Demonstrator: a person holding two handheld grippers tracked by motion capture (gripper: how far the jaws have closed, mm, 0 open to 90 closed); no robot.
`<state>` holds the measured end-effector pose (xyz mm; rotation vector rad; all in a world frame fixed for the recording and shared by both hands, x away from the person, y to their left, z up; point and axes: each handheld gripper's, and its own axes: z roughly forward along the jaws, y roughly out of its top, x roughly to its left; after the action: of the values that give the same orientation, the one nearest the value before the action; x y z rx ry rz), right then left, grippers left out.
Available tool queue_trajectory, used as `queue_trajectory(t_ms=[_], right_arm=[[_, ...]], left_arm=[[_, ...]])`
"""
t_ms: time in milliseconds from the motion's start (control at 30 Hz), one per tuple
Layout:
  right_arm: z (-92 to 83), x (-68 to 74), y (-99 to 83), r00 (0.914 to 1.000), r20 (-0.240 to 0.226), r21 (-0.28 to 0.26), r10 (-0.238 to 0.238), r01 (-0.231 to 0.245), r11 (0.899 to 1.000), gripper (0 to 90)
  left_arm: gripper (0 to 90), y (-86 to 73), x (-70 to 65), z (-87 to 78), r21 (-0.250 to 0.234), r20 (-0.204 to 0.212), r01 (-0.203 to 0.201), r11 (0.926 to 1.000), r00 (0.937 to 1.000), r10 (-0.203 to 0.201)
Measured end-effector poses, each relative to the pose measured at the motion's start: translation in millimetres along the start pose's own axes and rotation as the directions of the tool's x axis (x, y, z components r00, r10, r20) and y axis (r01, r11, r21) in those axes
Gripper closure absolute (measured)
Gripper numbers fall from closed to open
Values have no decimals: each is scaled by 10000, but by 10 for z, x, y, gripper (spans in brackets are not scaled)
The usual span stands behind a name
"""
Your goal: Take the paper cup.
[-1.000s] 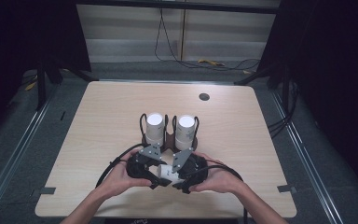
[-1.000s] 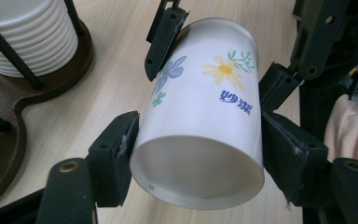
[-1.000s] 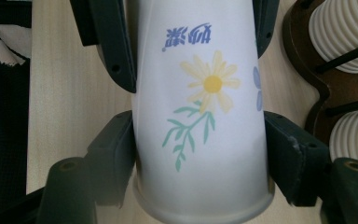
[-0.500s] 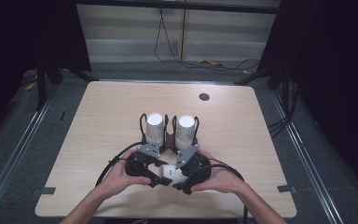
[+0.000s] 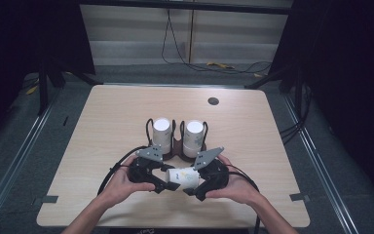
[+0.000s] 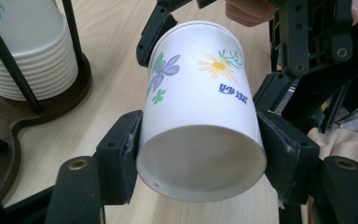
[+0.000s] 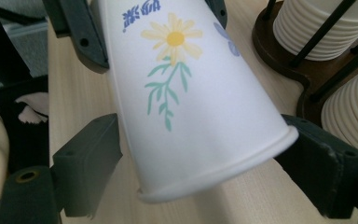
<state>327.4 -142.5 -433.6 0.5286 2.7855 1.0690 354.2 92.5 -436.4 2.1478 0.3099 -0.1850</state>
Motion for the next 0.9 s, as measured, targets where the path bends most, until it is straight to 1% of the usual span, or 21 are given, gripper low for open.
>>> queue_trajectory(t_ms=[33,100,133,167,233,367,433,467,533,600,700,767,833,867,900], right_arm=[[-14,-3,-15,10000,-20,-144,69,-69,9999,146],[-38,-14,-47,9993,-8,-393,365,-365,9986,143],[-49,-24,-67,9986,-64,-546,518,-521,9971,144],[-64,-35,-86,9980,-107,-707,626,-632,9955,144],[-90,-49,-122,9957,-233,-1076,899,-919,9899,144],[-144,-65,-181,9922,-358,-1660,1195,-1238,9783,143],[-173,-77,-206,9898,-404,-2005,1367,-1421,9693,141],[-186,-78,-214,9892,-445,-2110,1397,-1460,9665,141],[-195,-69,-220,9895,-484,-2207,1364,-1438,9647,141],[-199,-61,-228,9899,-452,-2298,1340,-1409,9630,142],[-208,-53,-250,9885,-532,-2566,1415,-1504,9547,143],[-222,-50,-278,9859,-637,-2793,1548,-1666,9456,144],[-234,-48,-306,9854,-590,-2840,1600,-1702,9436,144],[-245,-50,-320,9847,-602,-2902,1632,-1737,9411,145],[-256,-56,-332,9834,-640,-3020,1698,-1813,9359,146]], left_arm=[[357,1,-1,-3,-54,-4,79,10000,10000,-79],[357,2,-4,-6,-152,-22,90,9998,10000,-91],[357,2,-6,-8,-223,-99,99,9997,9999,-101],[357,0,-8,-9,-305,-85,137,9994,9999,-140],[357,1,-8,-18,-392,-55,127,9991,9999,-129],[357,-2,-7,-38,-736,-10,172,9971,9998,-173],[357,-5,-6,-47,-888,-80,130,9960,9999,-137],[357,-7,-5,-49,-979,-38,143,9951,9999,-147],[356,-9,-6,-54,-1070,-74,174,9941,9998,-183],[356,-11,-9,-53,-1163,-9,153,9931,9999,-155],[355,-10,-18,-53,-1252,-49,103,9921,9999,-110],[356,-11,-19,-54,-1269,-74,85,9919,9999,-95],[355,-18,-14,-56,-1326,-70,97,9911,9999,-107],[356,-24,-13,-52,-1388,-73,135,9902,9999,-146],[356,-29,-11,-52,-1379,-39,141,9903,9999,-148]])
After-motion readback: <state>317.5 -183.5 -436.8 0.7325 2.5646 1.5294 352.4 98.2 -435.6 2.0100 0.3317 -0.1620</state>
